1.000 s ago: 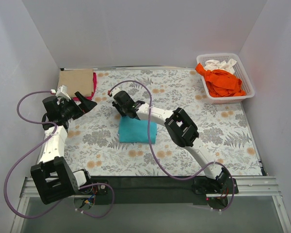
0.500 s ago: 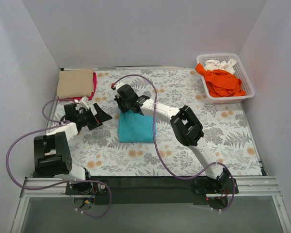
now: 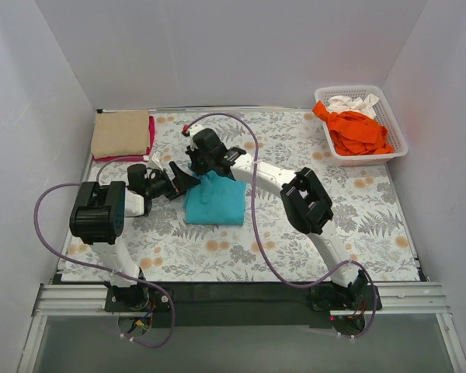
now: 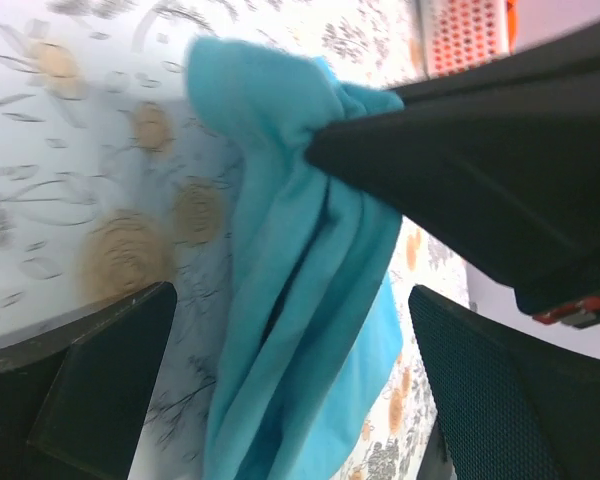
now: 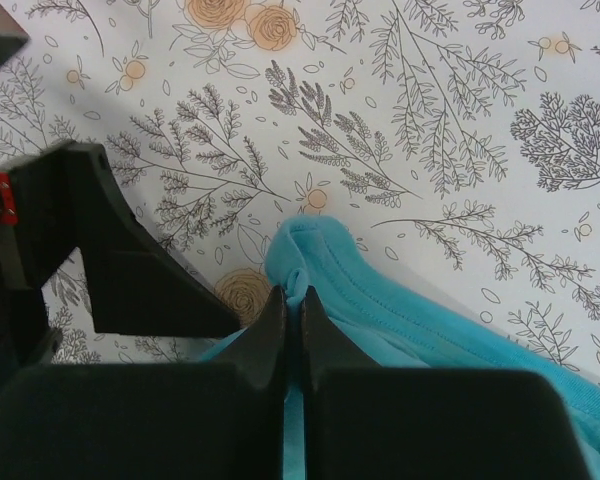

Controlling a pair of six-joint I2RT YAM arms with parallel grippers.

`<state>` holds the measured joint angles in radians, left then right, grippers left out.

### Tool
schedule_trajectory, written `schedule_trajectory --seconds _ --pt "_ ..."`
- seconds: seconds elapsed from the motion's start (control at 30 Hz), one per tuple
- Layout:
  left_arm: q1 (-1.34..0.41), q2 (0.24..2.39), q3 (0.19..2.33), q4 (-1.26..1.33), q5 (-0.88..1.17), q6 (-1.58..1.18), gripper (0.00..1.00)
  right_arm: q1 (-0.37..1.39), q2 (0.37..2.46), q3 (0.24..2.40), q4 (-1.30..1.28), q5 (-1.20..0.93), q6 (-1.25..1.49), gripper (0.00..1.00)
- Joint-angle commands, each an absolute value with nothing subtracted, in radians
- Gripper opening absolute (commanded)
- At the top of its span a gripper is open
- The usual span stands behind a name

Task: Fold and stack the t-shirts
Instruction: Neatly place the folded tshirt to the corner

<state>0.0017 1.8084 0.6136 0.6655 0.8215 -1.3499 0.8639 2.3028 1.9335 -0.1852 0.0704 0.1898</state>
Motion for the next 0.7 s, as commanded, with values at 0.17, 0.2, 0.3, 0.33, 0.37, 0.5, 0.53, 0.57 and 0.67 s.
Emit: schedule_trajectory --seconds 0.17,0.2,0.3,0.33,0.37,0.5,0.53,0.57,0.67 --pt "-0.087 1.917 0.575 0.888 0.734 -1.508 0.98 0.835 2.278 1.951 -0.169 0.043 0.221 0.01" --pt "-0.094 1.927 0.572 0.888 0.71 -1.52 0.93 0.836 2.278 1.951 -0.169 0.035 0.224 0.01" --pt "-0.113 1.947 0.575 0.899 0.651 -1.563 0.82 0.833 2.287 1.962 -0.169 0.04 0.236 0.01" --pt "-0.118 1.959 0.578 0.891 0.632 -1.565 0.77 0.833 2.289 1.965 -0.169 0.041 0.241 0.01" --pt "-0.127 1.966 0.583 0.87 0.617 -1.566 0.76 0.833 2.295 1.971 -0.169 0.044 0.244 0.01" --pt "-0.138 2.026 0.618 0.862 0.592 -1.597 0.7 0.824 2.306 1.979 -0.169 0.064 0.261 0.01" --pt "-0.14 2.037 0.633 0.868 0.591 -1.608 0.66 0.822 2.306 1.979 -0.169 0.063 0.265 0.01" --pt "-0.147 2.054 0.646 0.861 0.588 -1.608 0.64 0.819 2.306 1.976 -0.169 0.066 0.271 0.01" --pt "-0.163 2.071 0.689 0.815 0.554 -1.608 0.58 0.818 2.303 1.973 -0.169 0.08 0.281 0.01"
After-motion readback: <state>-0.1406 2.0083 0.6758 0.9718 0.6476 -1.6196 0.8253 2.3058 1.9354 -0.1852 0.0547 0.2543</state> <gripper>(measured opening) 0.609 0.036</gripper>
